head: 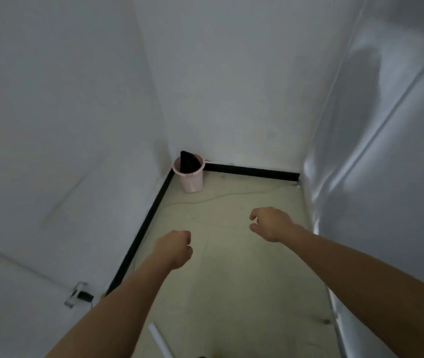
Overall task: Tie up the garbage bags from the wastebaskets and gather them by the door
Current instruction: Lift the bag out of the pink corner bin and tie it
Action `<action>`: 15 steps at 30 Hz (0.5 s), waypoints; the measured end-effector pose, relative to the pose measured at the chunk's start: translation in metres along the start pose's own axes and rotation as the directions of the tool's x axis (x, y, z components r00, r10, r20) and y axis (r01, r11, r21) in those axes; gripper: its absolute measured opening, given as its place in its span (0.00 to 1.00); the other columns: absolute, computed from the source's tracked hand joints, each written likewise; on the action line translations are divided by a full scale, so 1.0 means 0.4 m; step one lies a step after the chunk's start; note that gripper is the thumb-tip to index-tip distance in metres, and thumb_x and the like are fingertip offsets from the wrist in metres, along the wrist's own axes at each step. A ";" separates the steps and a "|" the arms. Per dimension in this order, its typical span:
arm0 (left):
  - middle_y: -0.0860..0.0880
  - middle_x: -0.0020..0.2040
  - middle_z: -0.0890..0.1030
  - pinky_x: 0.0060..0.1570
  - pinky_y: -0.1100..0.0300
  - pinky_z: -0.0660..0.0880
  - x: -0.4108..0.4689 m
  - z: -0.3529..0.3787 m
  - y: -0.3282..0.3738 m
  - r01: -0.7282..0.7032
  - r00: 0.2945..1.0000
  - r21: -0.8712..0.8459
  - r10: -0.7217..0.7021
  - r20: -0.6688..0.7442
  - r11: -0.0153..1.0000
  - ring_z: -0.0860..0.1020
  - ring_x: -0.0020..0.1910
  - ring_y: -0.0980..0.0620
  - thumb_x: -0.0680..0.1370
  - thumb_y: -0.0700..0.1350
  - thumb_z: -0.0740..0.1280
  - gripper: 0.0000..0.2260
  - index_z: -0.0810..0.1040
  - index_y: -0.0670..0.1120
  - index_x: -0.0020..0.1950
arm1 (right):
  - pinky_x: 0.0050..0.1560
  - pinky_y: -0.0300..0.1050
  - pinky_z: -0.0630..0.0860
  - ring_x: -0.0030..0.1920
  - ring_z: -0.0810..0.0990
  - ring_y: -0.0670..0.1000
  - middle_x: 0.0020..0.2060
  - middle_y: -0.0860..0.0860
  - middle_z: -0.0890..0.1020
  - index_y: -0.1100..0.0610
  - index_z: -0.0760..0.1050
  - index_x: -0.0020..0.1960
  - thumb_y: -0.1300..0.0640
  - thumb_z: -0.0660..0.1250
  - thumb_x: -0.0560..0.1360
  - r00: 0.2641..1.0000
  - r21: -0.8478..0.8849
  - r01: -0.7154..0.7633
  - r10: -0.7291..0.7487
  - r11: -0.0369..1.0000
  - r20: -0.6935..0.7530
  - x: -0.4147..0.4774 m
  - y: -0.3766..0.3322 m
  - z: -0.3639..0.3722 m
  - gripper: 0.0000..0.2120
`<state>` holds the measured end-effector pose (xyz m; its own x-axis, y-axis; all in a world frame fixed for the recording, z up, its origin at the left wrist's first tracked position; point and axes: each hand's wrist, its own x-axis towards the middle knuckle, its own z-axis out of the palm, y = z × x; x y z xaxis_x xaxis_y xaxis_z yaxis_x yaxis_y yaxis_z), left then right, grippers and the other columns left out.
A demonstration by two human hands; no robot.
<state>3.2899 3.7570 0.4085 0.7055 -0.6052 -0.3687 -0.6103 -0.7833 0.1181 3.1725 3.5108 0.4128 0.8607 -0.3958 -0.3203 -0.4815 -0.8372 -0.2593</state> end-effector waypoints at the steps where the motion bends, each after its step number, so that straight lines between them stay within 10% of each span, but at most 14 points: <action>1: 0.44 0.58 0.78 0.51 0.55 0.74 0.053 -0.007 -0.021 0.029 1.000 -0.020 -0.029 0.010 0.999 0.78 0.54 0.44 0.78 0.49 0.60 0.13 0.74 0.46 0.60 | 0.57 0.47 0.73 0.60 0.77 0.55 0.61 0.52 0.79 0.52 0.73 0.66 0.47 0.62 0.79 1.000 0.000 0.020 -0.020 1.000 0.012 0.073 -0.007 -0.010 0.18; 15: 0.43 0.60 0.77 0.54 0.55 0.73 0.912 -0.304 -0.296 0.095 0.992 -0.029 -0.092 0.083 0.995 0.76 0.57 0.44 0.79 0.47 0.59 0.14 0.73 0.44 0.61 | 0.60 0.45 0.71 0.63 0.75 0.53 0.63 0.50 0.78 0.51 0.72 0.66 0.47 0.61 0.79 0.995 0.044 0.035 -0.039 0.998 0.090 0.979 -0.117 -0.168 0.17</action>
<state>3.6635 3.6118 0.3720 0.7263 -0.5168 -0.4532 -0.5303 -0.8408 0.1090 3.5434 3.3697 0.3608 0.8605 -0.3270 -0.3906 -0.4575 -0.8334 -0.3101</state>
